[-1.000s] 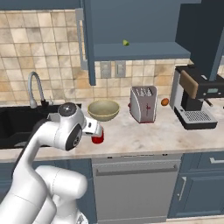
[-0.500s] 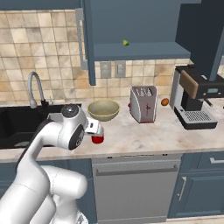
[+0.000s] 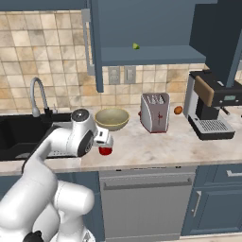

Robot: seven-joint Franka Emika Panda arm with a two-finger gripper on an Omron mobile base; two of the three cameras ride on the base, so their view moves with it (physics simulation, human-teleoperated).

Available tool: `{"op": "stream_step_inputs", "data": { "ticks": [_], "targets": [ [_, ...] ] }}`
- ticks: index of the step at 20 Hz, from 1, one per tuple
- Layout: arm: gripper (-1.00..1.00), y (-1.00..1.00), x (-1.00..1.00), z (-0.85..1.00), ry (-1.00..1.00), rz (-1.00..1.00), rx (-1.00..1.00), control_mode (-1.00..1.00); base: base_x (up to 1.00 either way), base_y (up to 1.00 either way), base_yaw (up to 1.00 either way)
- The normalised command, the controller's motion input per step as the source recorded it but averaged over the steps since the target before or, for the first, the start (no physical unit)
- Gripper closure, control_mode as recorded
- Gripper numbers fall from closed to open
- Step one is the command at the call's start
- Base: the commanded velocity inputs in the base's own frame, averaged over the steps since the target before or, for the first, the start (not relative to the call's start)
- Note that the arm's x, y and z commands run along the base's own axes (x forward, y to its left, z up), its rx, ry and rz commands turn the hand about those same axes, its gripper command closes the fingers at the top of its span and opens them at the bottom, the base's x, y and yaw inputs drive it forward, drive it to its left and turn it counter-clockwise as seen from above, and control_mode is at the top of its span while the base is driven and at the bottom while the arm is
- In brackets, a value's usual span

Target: Pick the mug and place it in the sink. Pick the bowl and place it in the open cabinet and then close the cabinet.

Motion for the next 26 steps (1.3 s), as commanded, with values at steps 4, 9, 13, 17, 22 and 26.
{"op": "stream_step_inputs", "data": {
  "ticks": [4,9,13,17,22,26],
  "targets": [
    [-1.00,0.00,0.12,-0.10,0.12,0.00,0.00,-1.00,0.00,0.00,0.00],
    [-1.00,-0.04,0.06,-0.16,0.00,0.00,0.00,-1.00,0.00,0.00,0.00],
    [-1.00,-0.08,0.00,-0.27,-0.10,0.00,0.00,-1.00,0.00,0.00,0.00],
    [-1.00,-0.12,0.00,-0.31,-0.10,0.01,0.00,-1.00,0.00,0.00,0.00],
    [-1.00,-0.06,0.00,-0.22,-0.04,0.00,0.00,-1.00,0.00,0.00,0.00],
    [-1.00,0.00,0.07,-0.13,0.00,0.00,0.00,-1.00,0.00,0.00,0.00]
  ]
}}
